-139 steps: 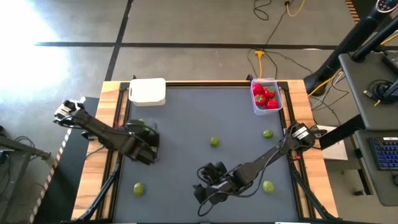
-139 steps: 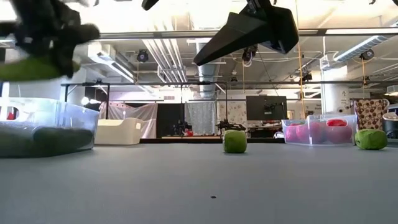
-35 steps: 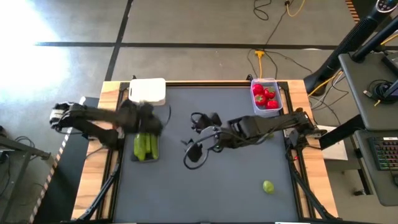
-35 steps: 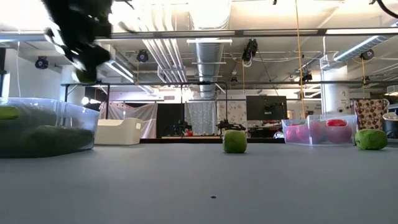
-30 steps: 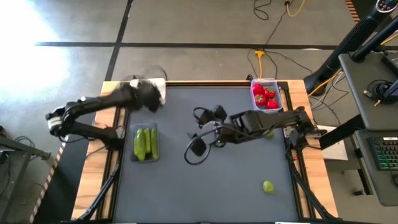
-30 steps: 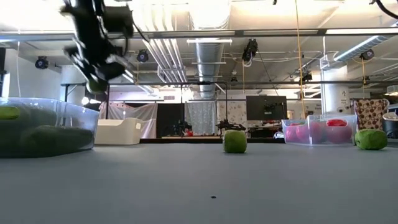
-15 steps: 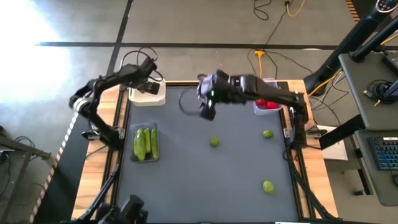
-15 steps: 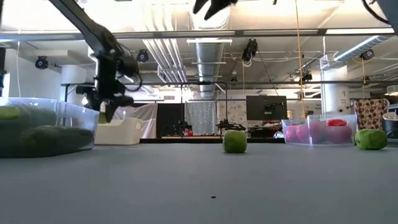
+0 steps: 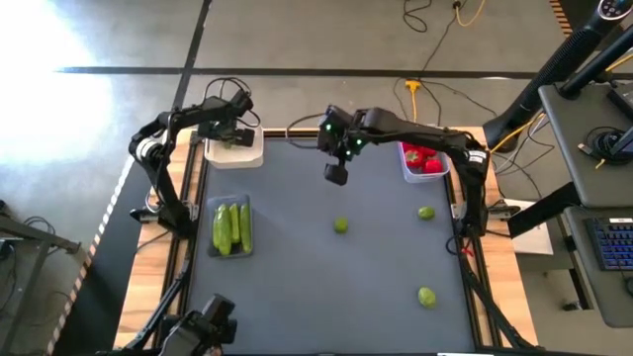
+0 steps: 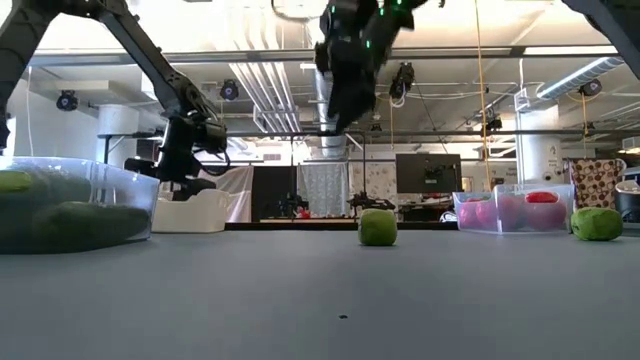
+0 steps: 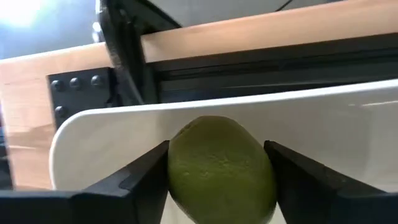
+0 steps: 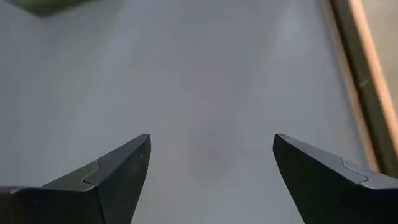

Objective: Sort produce into baskets
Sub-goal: Put the green lime into the white bin

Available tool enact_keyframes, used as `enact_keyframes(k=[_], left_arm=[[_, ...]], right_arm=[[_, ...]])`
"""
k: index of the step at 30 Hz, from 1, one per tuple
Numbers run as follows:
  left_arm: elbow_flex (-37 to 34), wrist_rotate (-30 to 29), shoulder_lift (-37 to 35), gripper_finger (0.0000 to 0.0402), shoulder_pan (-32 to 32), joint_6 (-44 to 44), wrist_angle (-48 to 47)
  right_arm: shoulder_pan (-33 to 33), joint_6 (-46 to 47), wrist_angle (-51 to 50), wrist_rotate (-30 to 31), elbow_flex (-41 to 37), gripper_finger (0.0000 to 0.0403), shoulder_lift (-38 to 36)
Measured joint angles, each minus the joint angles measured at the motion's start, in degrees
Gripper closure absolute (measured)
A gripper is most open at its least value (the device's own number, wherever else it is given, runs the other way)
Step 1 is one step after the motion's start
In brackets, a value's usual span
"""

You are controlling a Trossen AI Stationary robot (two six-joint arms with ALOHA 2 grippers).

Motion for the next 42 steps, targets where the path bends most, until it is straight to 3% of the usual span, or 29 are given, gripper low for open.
enact_keyframes(k=[8,15,21,26,30,34,38,42], left_arm=[[1.2,-3.0,-2.3,0.0117,-0.5,1.5,-3.5],[0.4,-0.2,-12.7,0.0101,-6.5,2.4,-3.7],[-4.3,2.5,-23.2,0.0100,-21.7,2.4,-0.2],[-12.4,2.5,-29.8,0.0100,-38.3,-0.3,6.7],[-20.1,2.4,-33.7,0.0100,-50.4,-6.7,15.4],[-26.5,2.9,-36.9,0.0101,-62.2,-6.6,26.0],[-30.0,2.9,-38.1,0.0107,-71.4,-7.3,32.2],[-30.7,-1.2,-38.2,0.0115,-76.7,-11.7,32.7]], right_arm=[[1.1,6.9,3.5,-4.7,-7.0,0.0042,0.1],[5.0,15.5,0.8,-3.3,-6.9,0.0037,0.0],[12.0,25.4,0.2,8.7,-8.6,0.0037,0.0],[15.3,49.1,0.2,15.0,-9.2,0.0037,0.0],[17.9,64.2,0.2,15.5,-10.8,0.0037,0.0],[20.1,73.0,-0.6,15.0,-13.7,0.0037,0.0],[20.4,78.6,0.4,12.1,-18.6,0.0037,0.0],[20.6,79.2,8.2,11.5,-23.8,0.0037,0.0]])
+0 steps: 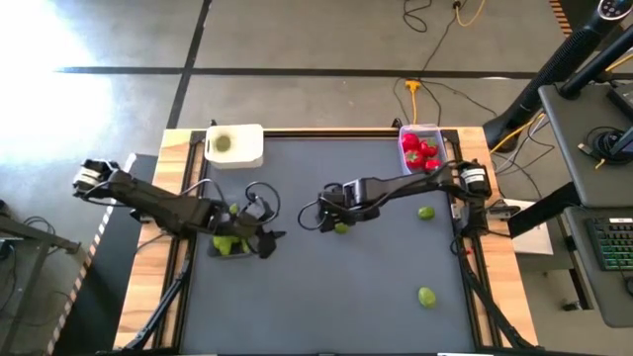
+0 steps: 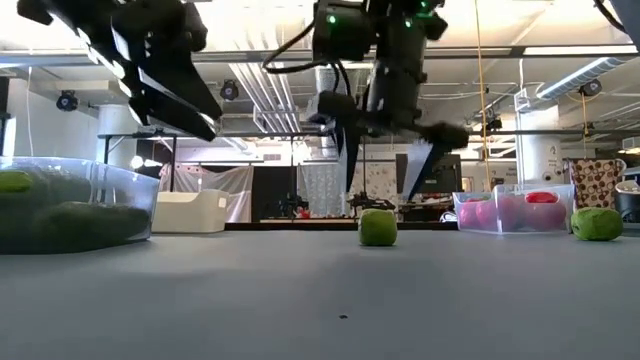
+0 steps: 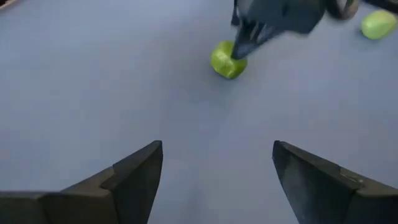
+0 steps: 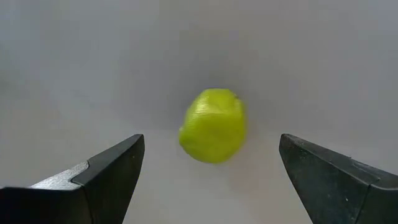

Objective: Sort produce into baskets
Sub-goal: Put the green lime into the white bin

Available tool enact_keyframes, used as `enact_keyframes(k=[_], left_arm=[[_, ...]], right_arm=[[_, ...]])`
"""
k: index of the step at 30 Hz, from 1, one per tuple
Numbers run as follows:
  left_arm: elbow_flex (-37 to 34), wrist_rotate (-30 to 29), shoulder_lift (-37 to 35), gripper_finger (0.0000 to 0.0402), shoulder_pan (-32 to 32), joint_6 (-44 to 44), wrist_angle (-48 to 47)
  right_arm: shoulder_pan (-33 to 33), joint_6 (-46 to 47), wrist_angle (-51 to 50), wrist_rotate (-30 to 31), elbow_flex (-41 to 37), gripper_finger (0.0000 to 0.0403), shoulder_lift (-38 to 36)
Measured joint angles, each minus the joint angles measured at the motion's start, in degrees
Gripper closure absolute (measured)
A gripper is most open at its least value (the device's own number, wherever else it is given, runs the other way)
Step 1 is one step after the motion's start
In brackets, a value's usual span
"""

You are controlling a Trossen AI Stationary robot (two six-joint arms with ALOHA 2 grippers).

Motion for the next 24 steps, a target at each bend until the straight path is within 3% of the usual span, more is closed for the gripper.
enact_keyframes(k=[6,14,18,24], left_arm=[[0.6,-2.4,0.0,0.0121,-2.4,-3.0,0.0],[1.3,-2.4,1.9,0.0122,-2.6,-4.3,0.3],[1.3,-2.4,4.8,0.0122,-2.6,-4.8,1.1],[1.7,-2.6,13.0,0.0105,-2.1,-12.0,6.5]], right_arm=[[0.0,4.6,13.8,-1.4,-6.4,0.0037,0.0],[0.9,-0.6,40.3,-4.7,-10.0,0.0037,0.0],[1.0,-2.9,38.5,-4.5,-8.4,0.0037,-0.5],[3.4,-4.1,24.2,-2.5,-4.4,0.0037,-4.2]])
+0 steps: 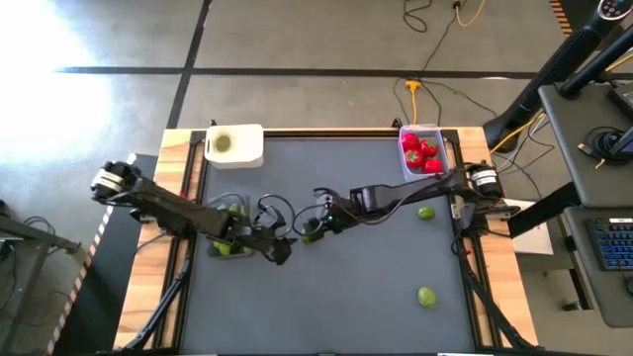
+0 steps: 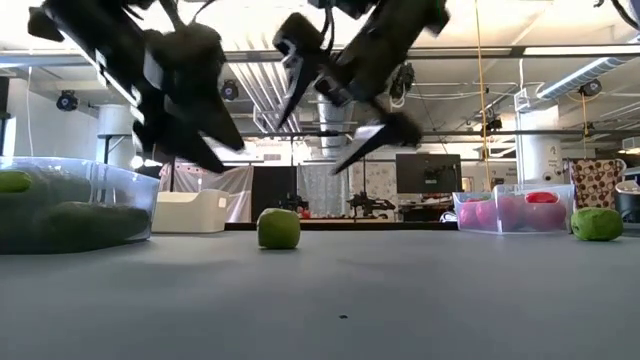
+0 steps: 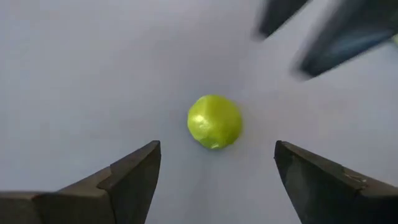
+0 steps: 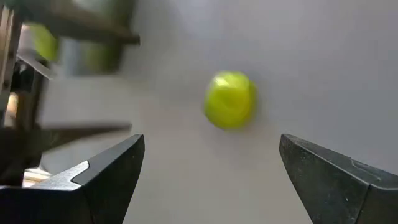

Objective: Sort produce into baskets
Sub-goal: Put the green lime into the white bin

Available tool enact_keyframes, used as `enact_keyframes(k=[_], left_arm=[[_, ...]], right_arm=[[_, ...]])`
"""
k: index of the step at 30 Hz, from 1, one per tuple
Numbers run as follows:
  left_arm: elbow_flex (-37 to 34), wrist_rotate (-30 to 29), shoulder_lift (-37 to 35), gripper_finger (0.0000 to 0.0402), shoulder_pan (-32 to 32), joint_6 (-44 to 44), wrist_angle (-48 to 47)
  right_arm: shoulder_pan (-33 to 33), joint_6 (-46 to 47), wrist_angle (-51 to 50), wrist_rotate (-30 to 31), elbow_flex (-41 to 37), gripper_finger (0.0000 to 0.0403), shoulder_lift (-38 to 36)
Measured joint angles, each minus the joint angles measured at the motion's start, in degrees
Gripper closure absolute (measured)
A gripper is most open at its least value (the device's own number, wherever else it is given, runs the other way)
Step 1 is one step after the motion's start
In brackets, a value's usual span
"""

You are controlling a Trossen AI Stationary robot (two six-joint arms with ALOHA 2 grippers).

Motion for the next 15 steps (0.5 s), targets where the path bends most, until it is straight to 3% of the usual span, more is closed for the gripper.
enact_keyframes(k=[3,7,15], left_arm=[[2.6,-0.2,5.2,0.0087,0.6,-4.2,0.2],[8.2,-1.9,11.7,0.0066,0.3,-2.7,-0.2],[17.2,-3.4,22.2,0.0067,0.7,-5.8,-11.5]], right_arm=[[1.5,0.0,-8.4,3.6,1.7,0.0037,-1.9],[2.4,0.0,-15.8,8.1,3.2,0.0037,-5.2],[2.3,1.4,-18.8,11.5,3.2,0.0037,-9.2]])
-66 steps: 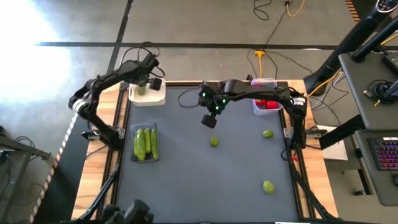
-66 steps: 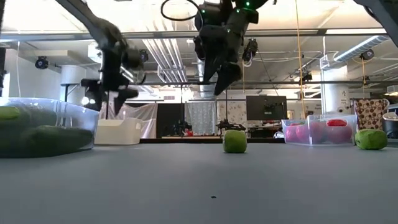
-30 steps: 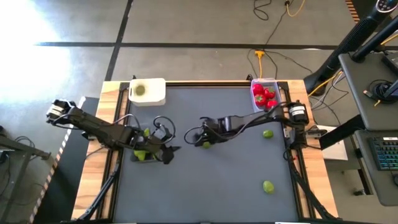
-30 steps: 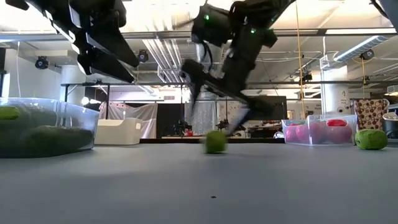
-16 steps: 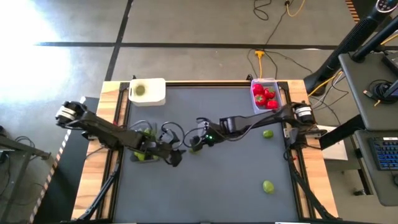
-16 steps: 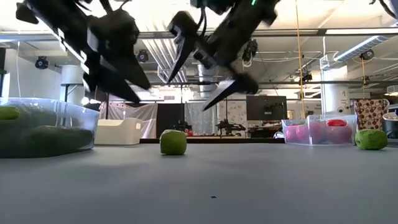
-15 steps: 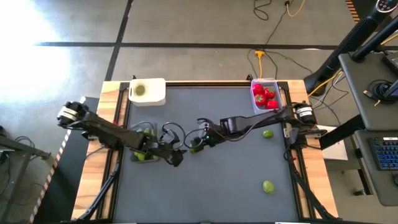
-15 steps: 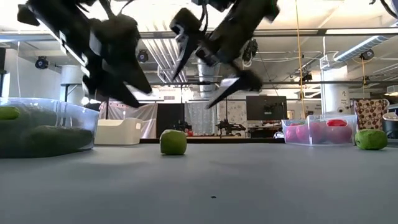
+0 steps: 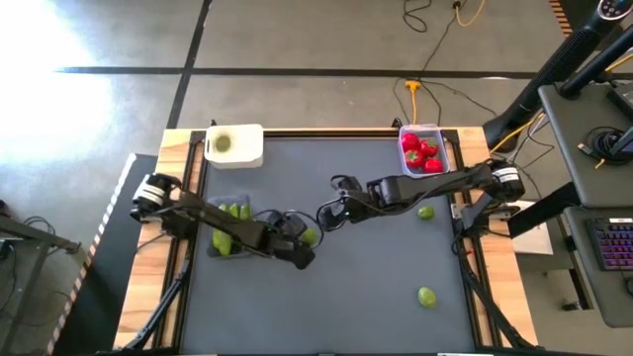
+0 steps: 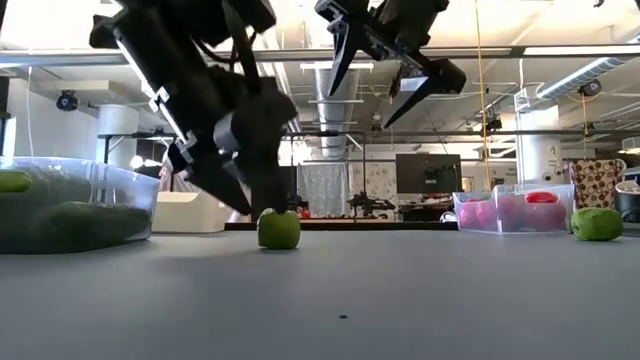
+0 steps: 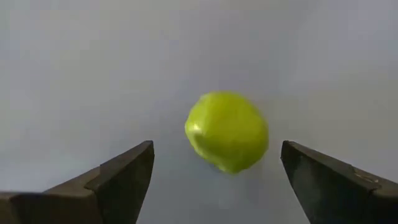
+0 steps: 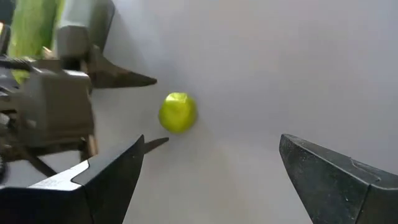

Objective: Sort produce into baskets
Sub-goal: Put the green lime into the white bin

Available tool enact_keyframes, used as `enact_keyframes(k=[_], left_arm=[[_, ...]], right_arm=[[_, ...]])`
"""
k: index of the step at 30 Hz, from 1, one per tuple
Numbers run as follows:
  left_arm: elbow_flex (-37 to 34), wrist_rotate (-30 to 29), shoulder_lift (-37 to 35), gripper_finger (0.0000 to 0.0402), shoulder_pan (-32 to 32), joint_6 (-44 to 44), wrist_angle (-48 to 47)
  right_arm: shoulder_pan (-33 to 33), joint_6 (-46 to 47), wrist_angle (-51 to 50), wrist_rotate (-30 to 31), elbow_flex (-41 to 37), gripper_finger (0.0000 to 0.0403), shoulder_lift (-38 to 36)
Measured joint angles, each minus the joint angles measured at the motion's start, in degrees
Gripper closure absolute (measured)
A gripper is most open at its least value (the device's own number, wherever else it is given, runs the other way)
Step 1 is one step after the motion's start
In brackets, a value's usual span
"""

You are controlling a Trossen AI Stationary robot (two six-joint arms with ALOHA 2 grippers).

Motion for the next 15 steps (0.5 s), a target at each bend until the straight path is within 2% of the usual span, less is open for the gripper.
enact_keyframes(k=[7,11,15], left_arm=[[-0.2,0.5,4.0,0.0079,0.0,1.9,7.1],[-0.3,0.6,5.5,0.0090,0.3,2.0,7.4],[-0.3,2.5,6.1,0.0130,0.6,3.1,7.8]], right_arm=[[0.0,-0.7,-0.4,0.9,0.0,0.0037,0.1],[0.0,-1.0,-0.5,0.9,-0.1,0.0037,0.2],[0.0,-1.0,-0.8,1.0,-0.1,0.0037,0.2]])
